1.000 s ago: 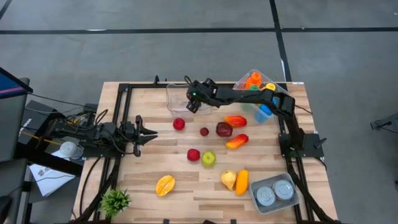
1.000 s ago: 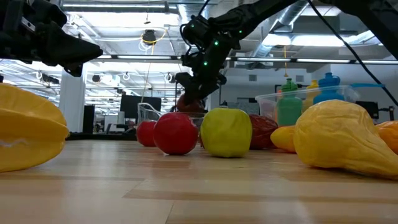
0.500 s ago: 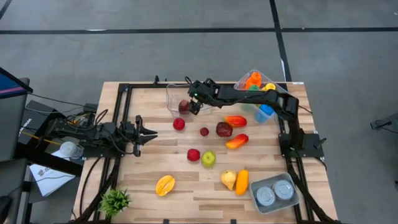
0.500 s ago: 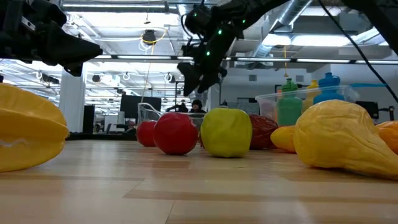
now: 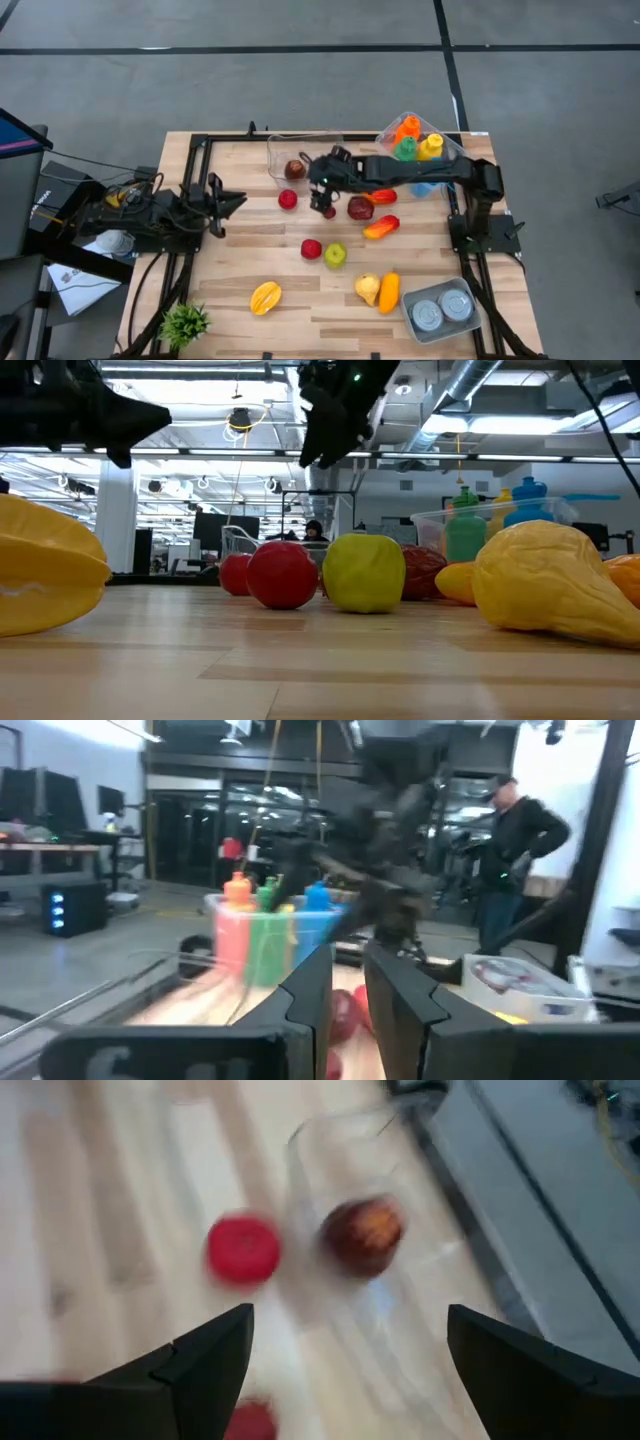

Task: Pick & Place Food Item
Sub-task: Put the green apple into the transparent bin

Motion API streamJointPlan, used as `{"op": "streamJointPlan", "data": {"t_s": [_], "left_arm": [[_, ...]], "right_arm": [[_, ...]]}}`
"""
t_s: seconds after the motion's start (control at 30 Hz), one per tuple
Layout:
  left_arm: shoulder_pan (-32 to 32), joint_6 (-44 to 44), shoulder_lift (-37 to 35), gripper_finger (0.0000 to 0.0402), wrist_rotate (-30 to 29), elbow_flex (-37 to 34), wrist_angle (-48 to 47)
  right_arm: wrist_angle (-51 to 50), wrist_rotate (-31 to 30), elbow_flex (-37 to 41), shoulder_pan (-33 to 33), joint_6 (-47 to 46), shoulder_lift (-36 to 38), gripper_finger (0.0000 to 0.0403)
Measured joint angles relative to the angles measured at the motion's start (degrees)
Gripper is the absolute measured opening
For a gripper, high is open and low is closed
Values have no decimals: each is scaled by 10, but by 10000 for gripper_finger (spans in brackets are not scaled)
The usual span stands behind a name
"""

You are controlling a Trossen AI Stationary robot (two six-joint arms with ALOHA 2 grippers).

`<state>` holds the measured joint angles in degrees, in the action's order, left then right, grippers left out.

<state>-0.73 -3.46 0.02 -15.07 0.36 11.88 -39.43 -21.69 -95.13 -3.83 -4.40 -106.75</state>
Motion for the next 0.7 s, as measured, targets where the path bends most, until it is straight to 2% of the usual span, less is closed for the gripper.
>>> {"op": "streamJointPlan", "data": {"t_s": [0.13,0.53,0.63,0.7], "left_arm": [[17,0,0,53,0,0,1],[16,0,3,53,3,0,3],[16,0,0,53,30,0,-76],[16,1,3,53,77,0,-96]], "right_arm": [[-14,0,0,35,-2,6,321],[-41,-5,0,114,-17,8,321],[-47,-4,0,130,-36,8,321],[-47,-5,0,140,-41,3,321]]}}
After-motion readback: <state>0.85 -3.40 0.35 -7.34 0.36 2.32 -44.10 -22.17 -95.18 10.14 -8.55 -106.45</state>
